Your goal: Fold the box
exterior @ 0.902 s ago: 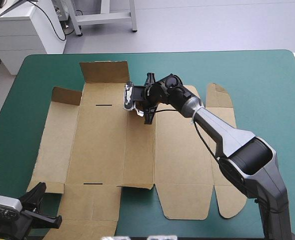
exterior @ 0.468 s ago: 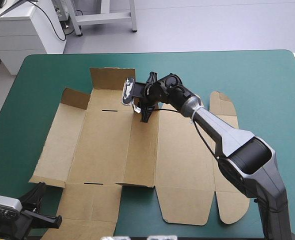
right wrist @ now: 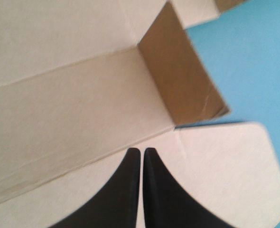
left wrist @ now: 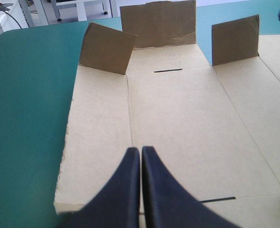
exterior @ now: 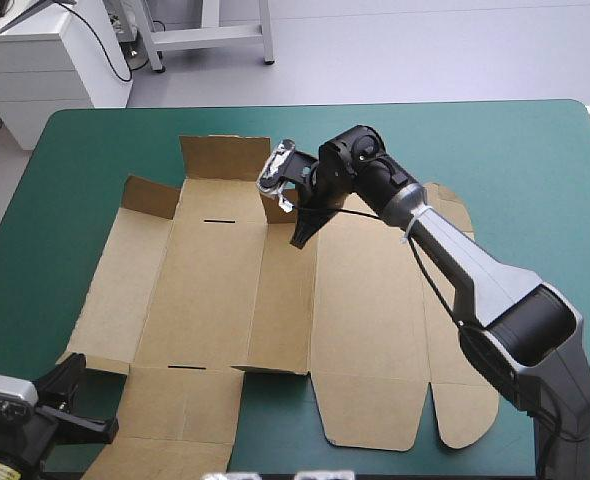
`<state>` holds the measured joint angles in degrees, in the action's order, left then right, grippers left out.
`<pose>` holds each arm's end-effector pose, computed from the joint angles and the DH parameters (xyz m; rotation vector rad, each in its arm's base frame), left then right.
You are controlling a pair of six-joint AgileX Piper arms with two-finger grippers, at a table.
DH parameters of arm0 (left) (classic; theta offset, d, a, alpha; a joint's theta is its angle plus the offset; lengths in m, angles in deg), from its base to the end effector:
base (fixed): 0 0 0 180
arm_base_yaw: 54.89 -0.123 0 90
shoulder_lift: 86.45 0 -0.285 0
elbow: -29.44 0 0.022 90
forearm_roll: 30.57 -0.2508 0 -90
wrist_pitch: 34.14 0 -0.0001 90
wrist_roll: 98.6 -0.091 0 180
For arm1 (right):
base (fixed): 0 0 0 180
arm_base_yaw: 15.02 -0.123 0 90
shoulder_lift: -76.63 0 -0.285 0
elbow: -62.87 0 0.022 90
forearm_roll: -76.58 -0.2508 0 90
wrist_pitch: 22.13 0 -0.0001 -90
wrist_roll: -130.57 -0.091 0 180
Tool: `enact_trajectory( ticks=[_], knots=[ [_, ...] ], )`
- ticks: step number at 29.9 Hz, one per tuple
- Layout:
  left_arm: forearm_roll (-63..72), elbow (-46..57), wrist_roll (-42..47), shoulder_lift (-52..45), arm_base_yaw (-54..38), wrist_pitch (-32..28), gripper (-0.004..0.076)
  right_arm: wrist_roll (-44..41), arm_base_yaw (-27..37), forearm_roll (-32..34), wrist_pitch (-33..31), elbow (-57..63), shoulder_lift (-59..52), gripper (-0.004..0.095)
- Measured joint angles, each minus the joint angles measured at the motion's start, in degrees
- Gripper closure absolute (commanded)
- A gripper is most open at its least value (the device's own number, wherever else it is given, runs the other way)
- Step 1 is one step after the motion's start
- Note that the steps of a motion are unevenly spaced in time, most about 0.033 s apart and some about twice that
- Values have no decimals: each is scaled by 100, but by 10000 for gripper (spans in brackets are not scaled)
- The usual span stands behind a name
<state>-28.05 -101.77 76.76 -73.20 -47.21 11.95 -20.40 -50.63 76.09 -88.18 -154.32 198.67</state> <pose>0.0197 -0.0056 0.2970 0.1955 1.8774 -0.0870 0.3599 0.2586 0.3295 -1.4070 2.2274 0.0507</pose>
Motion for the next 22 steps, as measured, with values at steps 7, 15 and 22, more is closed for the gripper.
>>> enact_trajectory(
  ticks=[7, 15, 22],
  knots=[
    [-426, -1318, 0, 1661, 0, -2, 731, -1743, 543, 124, -481, 220, -228, 914],
    [-457, -2454, 0, 3354, 0, 193, 731, -2081, 978, 49, -473, 1330, -1444, 914],
    [-817, -2650, 12, 4074, -4, 270, 722, -2106, 1648, -5, -101, 2849, -2722, 914]
  ],
)
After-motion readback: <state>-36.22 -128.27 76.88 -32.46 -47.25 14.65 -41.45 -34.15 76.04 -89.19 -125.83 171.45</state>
